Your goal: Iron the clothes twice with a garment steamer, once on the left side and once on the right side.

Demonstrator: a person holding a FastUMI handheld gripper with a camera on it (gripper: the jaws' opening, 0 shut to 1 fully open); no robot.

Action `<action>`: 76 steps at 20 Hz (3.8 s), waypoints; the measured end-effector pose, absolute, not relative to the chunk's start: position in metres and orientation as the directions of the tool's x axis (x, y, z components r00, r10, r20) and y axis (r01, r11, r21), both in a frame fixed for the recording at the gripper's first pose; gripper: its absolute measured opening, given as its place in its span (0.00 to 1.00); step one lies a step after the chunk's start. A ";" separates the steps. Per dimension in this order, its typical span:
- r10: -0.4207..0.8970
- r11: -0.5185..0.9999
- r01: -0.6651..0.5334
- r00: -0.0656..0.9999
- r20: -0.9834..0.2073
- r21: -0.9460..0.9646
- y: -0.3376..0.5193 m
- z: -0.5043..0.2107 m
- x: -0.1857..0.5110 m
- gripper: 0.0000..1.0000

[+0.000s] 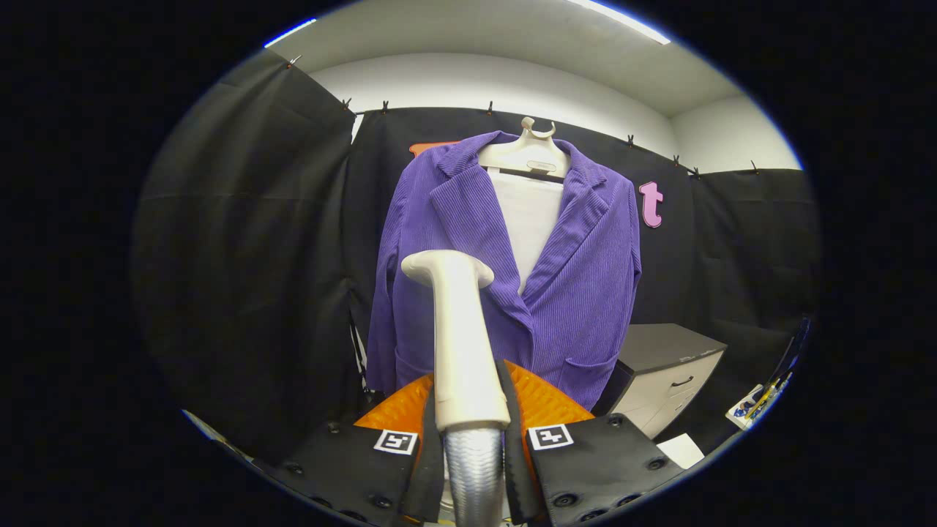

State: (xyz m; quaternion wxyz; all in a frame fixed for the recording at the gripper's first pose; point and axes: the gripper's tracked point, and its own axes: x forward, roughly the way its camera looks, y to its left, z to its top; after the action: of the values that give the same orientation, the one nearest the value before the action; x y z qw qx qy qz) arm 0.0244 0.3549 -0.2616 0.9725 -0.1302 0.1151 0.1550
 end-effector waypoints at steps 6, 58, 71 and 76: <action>0.256 0.911 -0.338 0.912 -0.322 -0.234 0.346 -0.297 0.023 0.42; 0.158 0.922 -0.341 0.765 -0.625 -0.185 0.259 -0.458 -0.040 0.42; 0.130 0.972 -0.194 0.912 -0.389 -0.130 0.198 -0.295 -0.002 0.42; 0.057 0.987 -0.098 0.954 -0.293 -0.125 0.152 -0.238 0.012 0.42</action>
State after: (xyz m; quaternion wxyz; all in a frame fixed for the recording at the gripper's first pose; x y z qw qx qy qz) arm 0.0117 0.1518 -0.2376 0.9861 -0.0694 0.1457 0.0392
